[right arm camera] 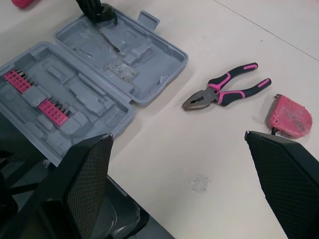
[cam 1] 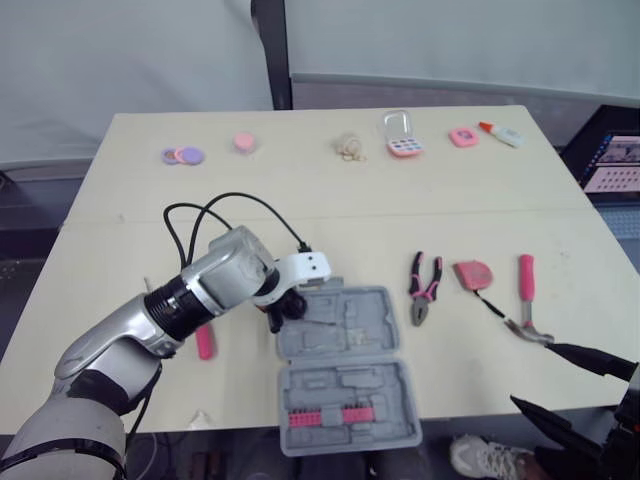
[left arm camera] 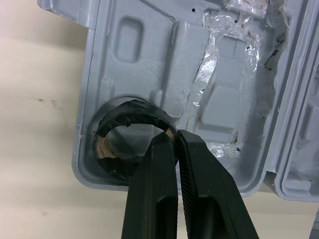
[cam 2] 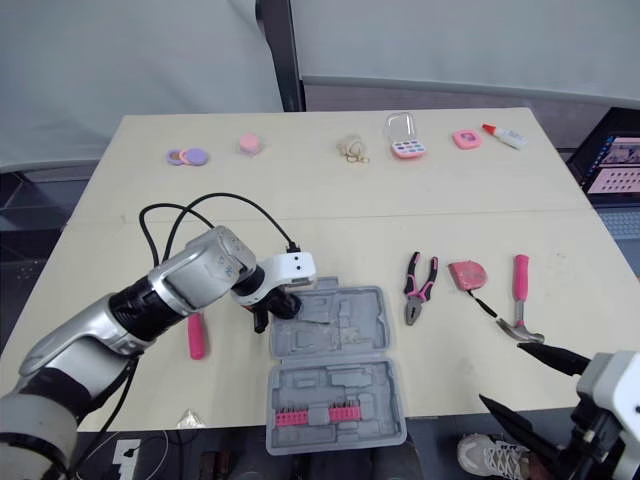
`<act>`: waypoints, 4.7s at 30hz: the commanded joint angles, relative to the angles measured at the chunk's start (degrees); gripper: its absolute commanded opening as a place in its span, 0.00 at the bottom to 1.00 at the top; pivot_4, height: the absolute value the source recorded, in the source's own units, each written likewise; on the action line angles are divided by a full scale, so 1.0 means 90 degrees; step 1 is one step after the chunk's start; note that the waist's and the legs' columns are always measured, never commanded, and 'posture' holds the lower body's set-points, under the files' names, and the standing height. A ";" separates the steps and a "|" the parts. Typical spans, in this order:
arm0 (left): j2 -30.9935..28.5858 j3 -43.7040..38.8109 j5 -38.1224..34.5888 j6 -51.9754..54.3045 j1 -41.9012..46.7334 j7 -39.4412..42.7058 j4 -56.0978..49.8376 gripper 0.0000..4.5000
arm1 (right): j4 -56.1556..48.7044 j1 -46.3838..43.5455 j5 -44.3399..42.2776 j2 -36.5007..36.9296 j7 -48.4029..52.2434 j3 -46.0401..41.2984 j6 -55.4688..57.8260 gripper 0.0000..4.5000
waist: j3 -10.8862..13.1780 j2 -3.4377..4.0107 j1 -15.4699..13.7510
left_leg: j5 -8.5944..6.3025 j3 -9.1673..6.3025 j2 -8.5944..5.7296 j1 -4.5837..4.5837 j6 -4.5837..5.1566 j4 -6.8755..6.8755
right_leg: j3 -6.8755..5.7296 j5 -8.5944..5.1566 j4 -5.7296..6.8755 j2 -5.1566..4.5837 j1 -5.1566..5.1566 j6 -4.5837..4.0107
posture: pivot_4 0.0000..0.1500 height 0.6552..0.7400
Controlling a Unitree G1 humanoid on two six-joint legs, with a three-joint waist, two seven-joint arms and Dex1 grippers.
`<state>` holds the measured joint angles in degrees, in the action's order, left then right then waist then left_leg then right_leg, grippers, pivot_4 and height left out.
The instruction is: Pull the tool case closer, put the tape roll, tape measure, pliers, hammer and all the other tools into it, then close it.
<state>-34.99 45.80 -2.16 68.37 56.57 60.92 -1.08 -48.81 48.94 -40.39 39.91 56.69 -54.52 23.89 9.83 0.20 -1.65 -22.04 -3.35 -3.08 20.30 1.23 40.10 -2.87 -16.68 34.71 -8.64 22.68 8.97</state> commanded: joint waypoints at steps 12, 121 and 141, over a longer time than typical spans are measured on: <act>0.0039 0.0033 0.0055 -0.0299 0.0069 -0.0017 0.0184 0.08 | -0.0128 0.0011 -0.0080 0.0018 -0.0027 -0.0254 0.0046 1.00 | 0.0000 0.0000 0.0001 | 0.0000 0.0000 0.0000 0.0000 0.0000 0.0000 | 0.0000 0.0000 -0.0001 0.0000 0.0000 0.0000 | 1.00 1.00; -0.0060 -0.5380 -0.2358 -0.6380 -0.3457 0.0438 0.0944 0.34 | 0.0384 -0.1239 0.0824 -0.0220 -0.0364 0.1496 -0.0234 1.00 | -0.0039 0.0018 0.0042 | -0.0003 0.0007 0.0013 -0.0016 -0.0005 -0.0002 | -0.0017 0.0000 0.0003 -0.0001 -0.0004 -0.0001 | 1.00 1.00; -0.0455 -0.8509 -0.3209 -0.4465 -1.0478 -0.0414 -0.3528 0.34 | 0.1473 -0.2218 0.1116 0.0629 0.0394 0.3158 -0.0469 1.00 | -0.0054 0.0055 -0.0006 | -0.0030 0.0002 0.0059 -0.0016 -0.0007 -0.0006 | -0.0003 -0.0005 -0.0091 0.0008 -0.0039 -0.0011 | 1.00 1.00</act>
<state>-40.20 -29.34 -31.11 29.25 -35.90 58.95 -30.11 -35.21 28.95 -30.24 45.10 59.58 -26.28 20.20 9.35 0.69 -1.70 -22.30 -3.33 -2.56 20.15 1.16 40.05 -2.88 -16.74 33.83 -8.57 22.27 8.86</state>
